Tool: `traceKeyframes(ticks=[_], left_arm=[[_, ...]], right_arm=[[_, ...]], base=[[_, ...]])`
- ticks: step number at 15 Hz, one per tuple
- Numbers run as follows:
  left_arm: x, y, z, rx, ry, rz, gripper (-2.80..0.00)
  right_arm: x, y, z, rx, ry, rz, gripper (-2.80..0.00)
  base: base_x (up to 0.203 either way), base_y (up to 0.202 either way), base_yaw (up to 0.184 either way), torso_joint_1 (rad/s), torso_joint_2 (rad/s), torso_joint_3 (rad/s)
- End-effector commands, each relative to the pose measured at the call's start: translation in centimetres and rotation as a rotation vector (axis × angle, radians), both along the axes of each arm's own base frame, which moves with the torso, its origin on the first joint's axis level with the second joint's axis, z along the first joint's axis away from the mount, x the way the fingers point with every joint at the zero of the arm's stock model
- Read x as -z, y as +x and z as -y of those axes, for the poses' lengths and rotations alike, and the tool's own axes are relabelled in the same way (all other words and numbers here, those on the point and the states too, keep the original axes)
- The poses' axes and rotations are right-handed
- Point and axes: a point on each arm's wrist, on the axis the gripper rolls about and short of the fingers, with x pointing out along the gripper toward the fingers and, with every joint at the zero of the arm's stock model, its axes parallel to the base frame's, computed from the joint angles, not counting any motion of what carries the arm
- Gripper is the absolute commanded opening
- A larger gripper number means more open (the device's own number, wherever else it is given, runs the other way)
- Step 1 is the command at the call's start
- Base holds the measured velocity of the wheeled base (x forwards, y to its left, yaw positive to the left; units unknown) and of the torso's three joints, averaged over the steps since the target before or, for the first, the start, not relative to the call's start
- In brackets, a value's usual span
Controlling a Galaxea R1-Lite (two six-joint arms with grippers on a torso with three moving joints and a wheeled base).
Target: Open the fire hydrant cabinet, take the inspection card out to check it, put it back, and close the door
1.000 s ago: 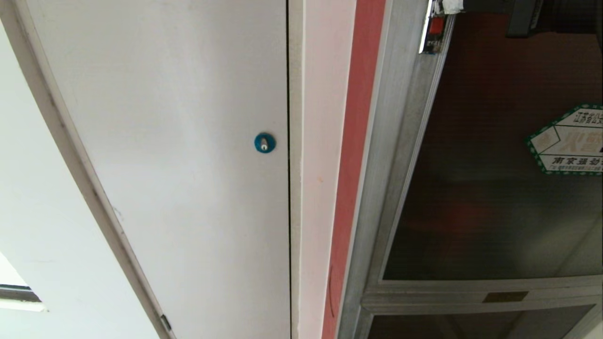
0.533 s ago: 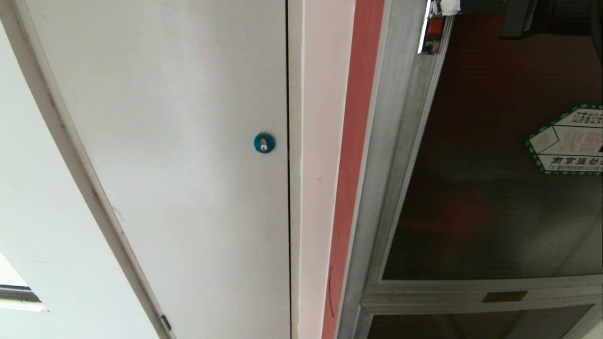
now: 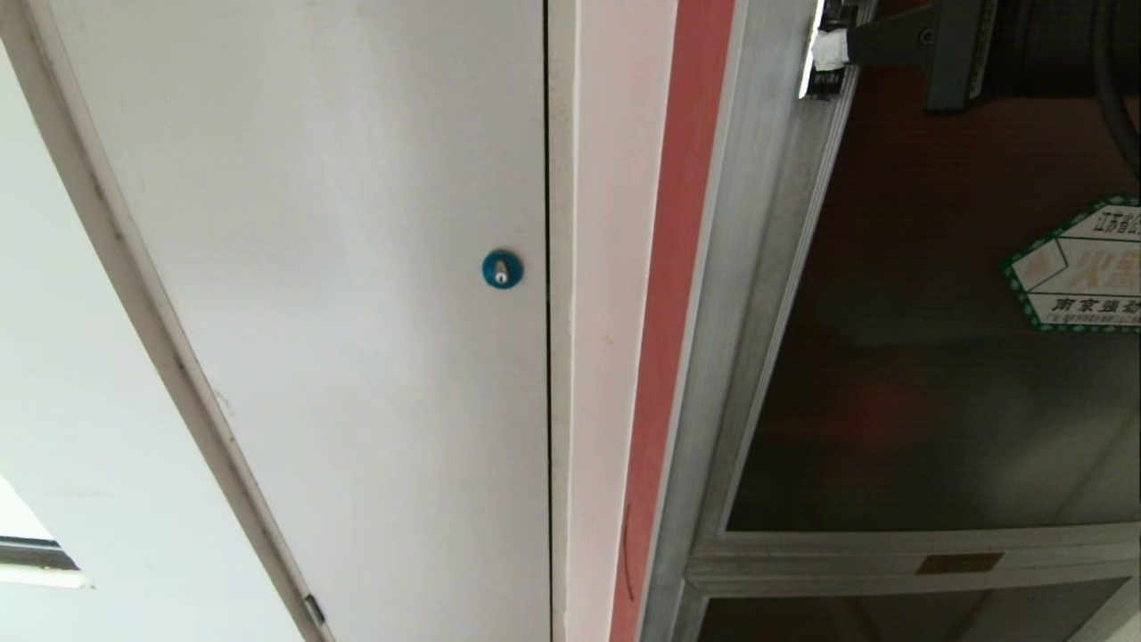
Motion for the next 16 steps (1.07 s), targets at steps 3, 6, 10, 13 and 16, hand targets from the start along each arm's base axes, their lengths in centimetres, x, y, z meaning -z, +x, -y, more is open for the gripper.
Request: traceKeyframes(ticks=[3,6,10,13,16], left_arm=[[0.2,0.1,0.0,0.001,0.0,-0.006,-2.8],[0.2,0.1,0.0,0.001,0.0,-0.006,-2.8],[0.2,0.1,0.0,0.001,0.0,-0.006,-2.8],[0.2,0.1,0.0,0.001,0.0,-0.006,-2.8],[0.2,0.1,0.0,0.001,0.0,-0.006,-2.8]], right_arm=[[-0.2,-0.4,-0.2,-0.005,0.006,0.014,-2.8],[-0.5,-1.1,0.2,-0.006,0.012,0.022,-2.8],[-0.6,-3.3,1.4,-0.018,0.023,0.029,-2.8],[-1.1,-5.4,2.4,-0.066,0.048,0.045,-2.8],[-1.5,-6.5,2.8,-0.123,0.054,0.043,-2.8]], base=[[0.0,0.0,0.0,0.0,0.0,0.0],[0.0,0.0,0.0,0.0,0.0,0.0],[0.0,0.0,0.0,0.0,0.0,0.0],[0.0,0.0,0.0,0.0,0.0,0.0],[0.0,0.0,0.0,0.0,0.0,0.0]])
